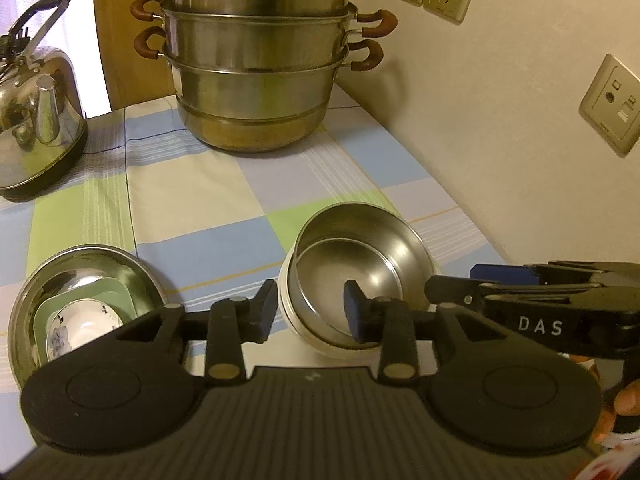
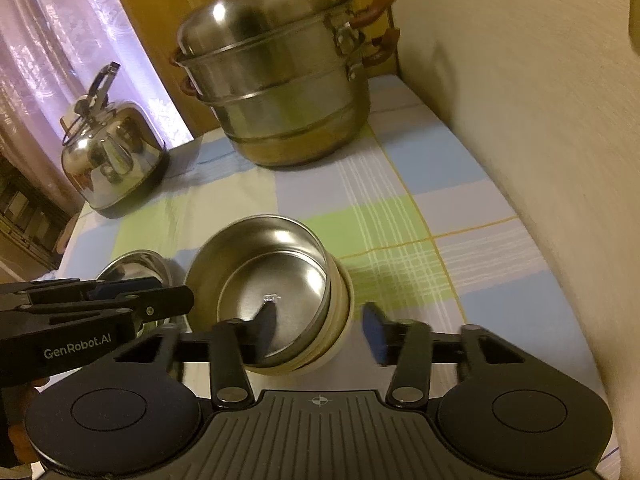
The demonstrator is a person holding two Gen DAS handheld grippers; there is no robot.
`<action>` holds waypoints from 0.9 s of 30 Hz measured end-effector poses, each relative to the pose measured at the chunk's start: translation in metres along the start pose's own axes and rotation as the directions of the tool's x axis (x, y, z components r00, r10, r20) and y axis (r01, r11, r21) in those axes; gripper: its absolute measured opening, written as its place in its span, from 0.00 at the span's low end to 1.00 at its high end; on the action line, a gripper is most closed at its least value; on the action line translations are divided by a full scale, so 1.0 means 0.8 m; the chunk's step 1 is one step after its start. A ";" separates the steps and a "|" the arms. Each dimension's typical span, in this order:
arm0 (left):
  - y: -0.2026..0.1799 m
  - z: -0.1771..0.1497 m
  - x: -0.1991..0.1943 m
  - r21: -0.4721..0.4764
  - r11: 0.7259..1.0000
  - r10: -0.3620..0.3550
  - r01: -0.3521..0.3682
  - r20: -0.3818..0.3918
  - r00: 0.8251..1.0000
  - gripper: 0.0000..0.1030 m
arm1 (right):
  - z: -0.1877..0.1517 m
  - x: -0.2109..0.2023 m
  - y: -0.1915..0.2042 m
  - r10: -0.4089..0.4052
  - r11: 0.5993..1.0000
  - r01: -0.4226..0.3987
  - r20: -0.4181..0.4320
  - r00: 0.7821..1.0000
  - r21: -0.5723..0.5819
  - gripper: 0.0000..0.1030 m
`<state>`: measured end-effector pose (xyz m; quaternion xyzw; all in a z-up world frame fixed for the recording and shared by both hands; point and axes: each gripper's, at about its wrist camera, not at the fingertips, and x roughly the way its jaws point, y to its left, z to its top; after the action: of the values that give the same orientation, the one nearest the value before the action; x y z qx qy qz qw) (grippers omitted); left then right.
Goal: Organize plates and bowls
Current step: 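Lower the steel bowl into the cream bowl and open the right gripper, then withdraw the right gripper from the bowl stack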
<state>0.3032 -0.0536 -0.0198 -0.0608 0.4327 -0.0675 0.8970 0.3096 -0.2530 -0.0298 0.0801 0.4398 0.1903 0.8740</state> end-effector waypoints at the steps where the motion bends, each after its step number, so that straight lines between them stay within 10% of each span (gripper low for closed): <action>1: -0.001 -0.002 -0.004 -0.003 1.000 0.001 -0.001 0.002 1.000 0.35 | -0.001 -0.002 0.001 0.004 1.000 -0.004 0.001 1.000 -0.001 0.51; 27: -0.038 -0.112 -0.122 -0.076 0.995 0.071 -0.071 -0.007 0.997 0.58 | -0.093 -0.108 0.013 0.085 0.996 -0.085 -0.006 0.996 -0.041 0.65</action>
<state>0.1704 -0.0713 0.0046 -0.0795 0.4389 -0.0191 0.8948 0.2005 -0.2804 -0.0071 0.0801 0.4338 0.2365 0.8657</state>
